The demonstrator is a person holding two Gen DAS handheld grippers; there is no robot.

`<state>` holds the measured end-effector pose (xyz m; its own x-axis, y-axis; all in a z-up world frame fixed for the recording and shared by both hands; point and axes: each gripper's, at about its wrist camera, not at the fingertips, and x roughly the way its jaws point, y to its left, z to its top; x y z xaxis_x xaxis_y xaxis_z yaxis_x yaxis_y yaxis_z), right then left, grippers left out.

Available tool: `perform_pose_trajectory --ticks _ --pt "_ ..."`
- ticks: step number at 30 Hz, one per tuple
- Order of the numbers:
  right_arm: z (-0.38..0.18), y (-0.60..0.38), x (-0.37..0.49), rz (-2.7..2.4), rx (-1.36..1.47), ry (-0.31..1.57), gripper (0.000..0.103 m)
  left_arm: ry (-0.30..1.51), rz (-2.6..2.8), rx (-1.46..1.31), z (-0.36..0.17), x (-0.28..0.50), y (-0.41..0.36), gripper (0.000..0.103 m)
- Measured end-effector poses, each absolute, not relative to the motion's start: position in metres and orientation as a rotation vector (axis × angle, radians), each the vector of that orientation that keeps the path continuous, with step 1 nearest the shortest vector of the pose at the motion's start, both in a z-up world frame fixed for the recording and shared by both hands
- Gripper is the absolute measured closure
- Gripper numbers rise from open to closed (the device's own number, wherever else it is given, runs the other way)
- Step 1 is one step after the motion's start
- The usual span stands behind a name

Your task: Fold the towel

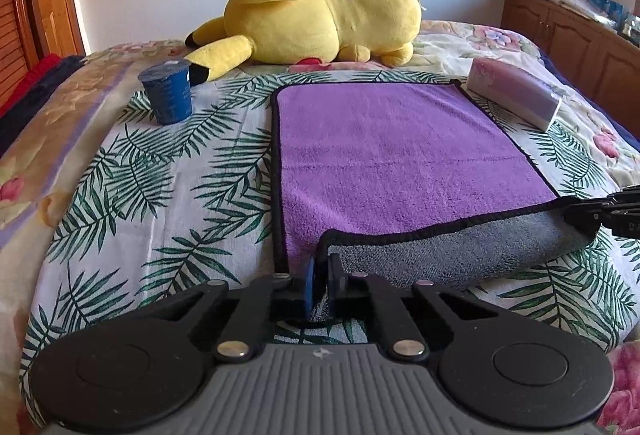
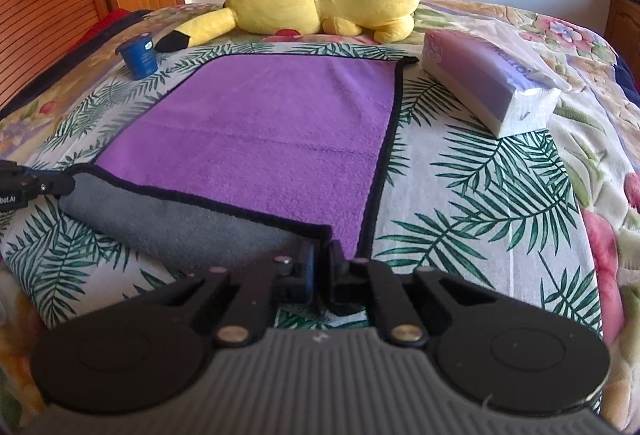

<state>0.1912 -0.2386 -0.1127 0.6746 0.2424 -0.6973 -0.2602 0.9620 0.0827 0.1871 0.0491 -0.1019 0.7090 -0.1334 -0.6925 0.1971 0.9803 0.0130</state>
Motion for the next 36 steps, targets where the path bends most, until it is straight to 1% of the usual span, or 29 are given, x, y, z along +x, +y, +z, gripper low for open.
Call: perform_pose_trajectory --ticks 2,26,36 --pt "-0.111 -0.239 0.191 0.288 -0.024 0.77 0.098 0.751 -0.188 0.092 -0.1 0.186 0.048 0.097" --pt "-0.087 -0.25 0.189 0.307 0.032 0.63 0.099 0.589 -0.222 0.044 -0.055 0.172 0.048 0.097" --pt "-0.079 -0.252 0.192 0.304 0.02 0.584 0.099 0.564 -0.219 0.068 -0.053 0.18 0.047 0.098"
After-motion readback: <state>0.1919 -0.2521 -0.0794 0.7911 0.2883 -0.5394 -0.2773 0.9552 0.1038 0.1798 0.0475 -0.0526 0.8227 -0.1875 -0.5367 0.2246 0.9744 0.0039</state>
